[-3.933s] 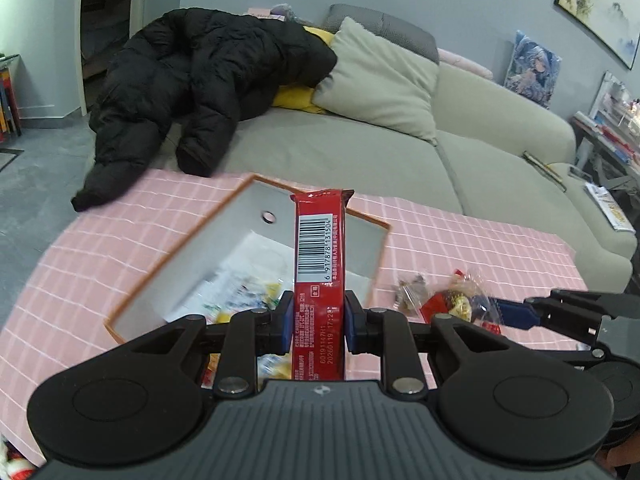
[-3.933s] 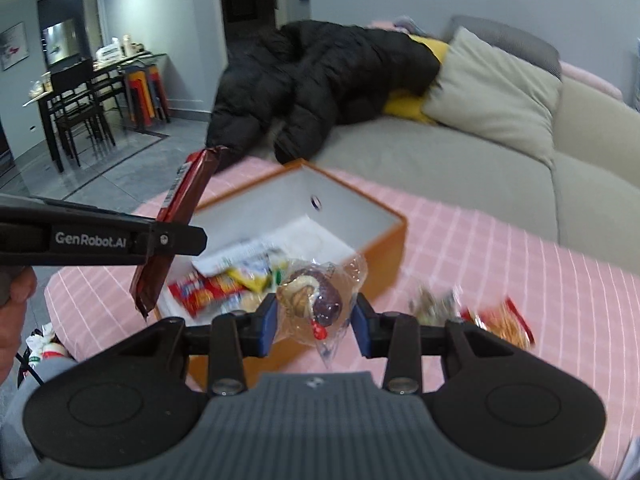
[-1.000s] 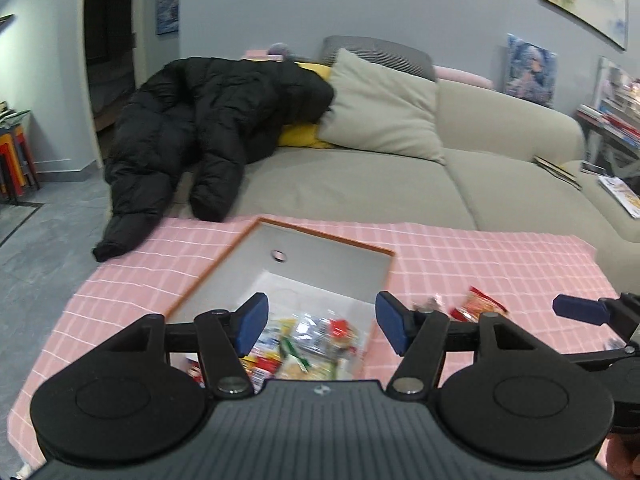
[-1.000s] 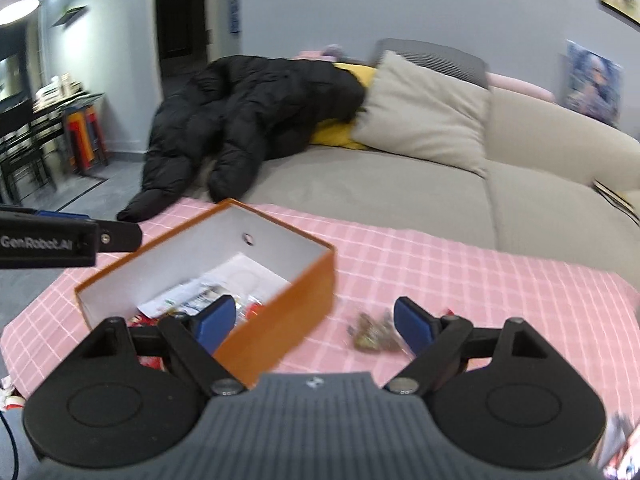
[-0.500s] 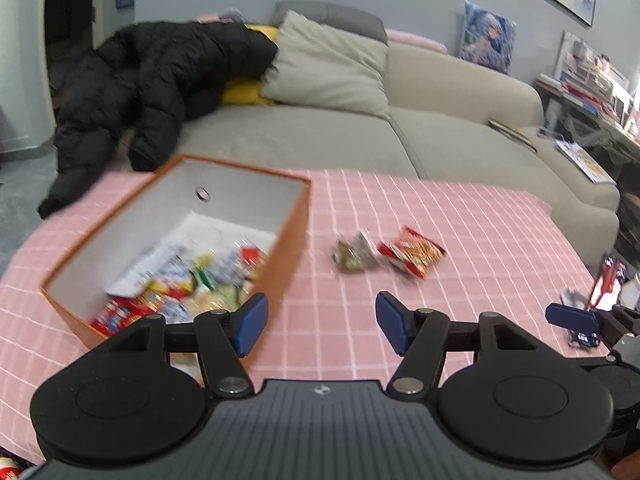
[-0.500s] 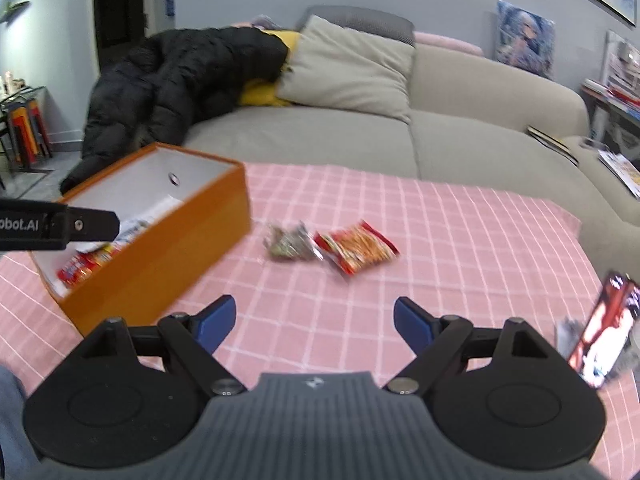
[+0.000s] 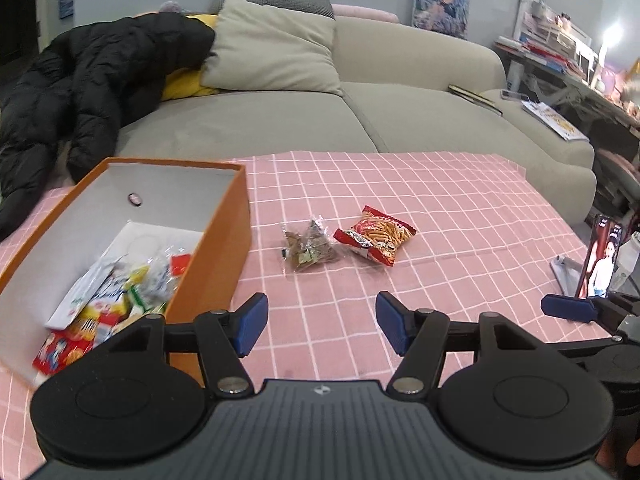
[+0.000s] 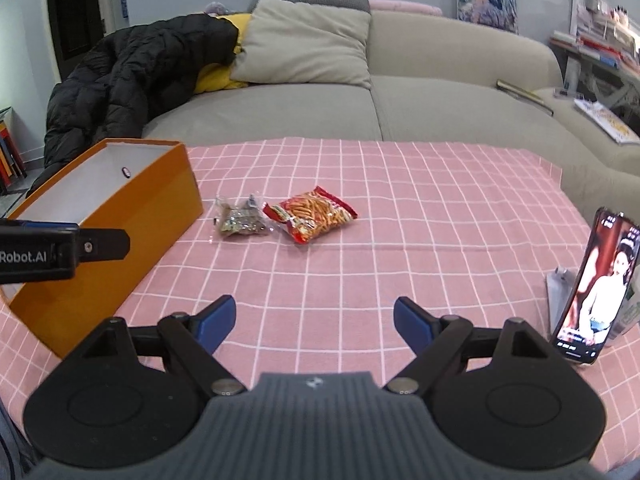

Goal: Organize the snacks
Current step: 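Withdraw both open tools from the box toward the last two snacks, then grasp the clear nut packet with the left tool while the right tool grasps the red-orange chip bag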

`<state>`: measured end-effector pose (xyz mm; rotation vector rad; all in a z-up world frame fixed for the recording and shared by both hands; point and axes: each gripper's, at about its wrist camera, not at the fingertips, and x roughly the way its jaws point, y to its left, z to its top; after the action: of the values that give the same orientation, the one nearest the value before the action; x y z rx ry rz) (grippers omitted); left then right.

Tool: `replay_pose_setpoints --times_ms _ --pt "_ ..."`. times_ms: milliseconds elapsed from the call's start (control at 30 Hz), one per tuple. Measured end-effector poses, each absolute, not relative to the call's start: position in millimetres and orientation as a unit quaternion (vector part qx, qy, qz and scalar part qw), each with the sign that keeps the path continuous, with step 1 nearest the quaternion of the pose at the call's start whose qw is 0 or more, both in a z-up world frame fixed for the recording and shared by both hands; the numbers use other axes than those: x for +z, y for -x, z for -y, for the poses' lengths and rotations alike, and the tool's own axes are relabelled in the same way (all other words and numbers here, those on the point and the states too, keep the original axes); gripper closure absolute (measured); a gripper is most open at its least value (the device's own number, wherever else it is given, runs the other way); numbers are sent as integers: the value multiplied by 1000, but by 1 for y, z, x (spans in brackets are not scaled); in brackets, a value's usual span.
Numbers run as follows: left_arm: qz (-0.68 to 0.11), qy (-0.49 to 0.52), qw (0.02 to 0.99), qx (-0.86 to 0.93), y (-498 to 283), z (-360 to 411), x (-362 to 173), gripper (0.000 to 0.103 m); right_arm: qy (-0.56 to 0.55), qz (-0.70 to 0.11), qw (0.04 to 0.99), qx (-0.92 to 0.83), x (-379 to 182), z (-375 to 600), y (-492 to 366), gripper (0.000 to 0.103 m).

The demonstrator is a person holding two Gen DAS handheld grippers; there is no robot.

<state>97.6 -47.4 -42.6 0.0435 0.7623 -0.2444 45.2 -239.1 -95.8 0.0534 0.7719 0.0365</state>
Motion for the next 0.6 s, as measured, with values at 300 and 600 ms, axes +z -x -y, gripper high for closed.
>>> replay_pose_setpoints --times_ms 300,600 --pt "-385 -30 915 -116 -151 62 -64 30 -21 -383 923 28 -115 247 -96 25" --pt "-408 -21 907 -100 -205 71 -95 37 -4 -381 923 49 -139 238 -161 34"
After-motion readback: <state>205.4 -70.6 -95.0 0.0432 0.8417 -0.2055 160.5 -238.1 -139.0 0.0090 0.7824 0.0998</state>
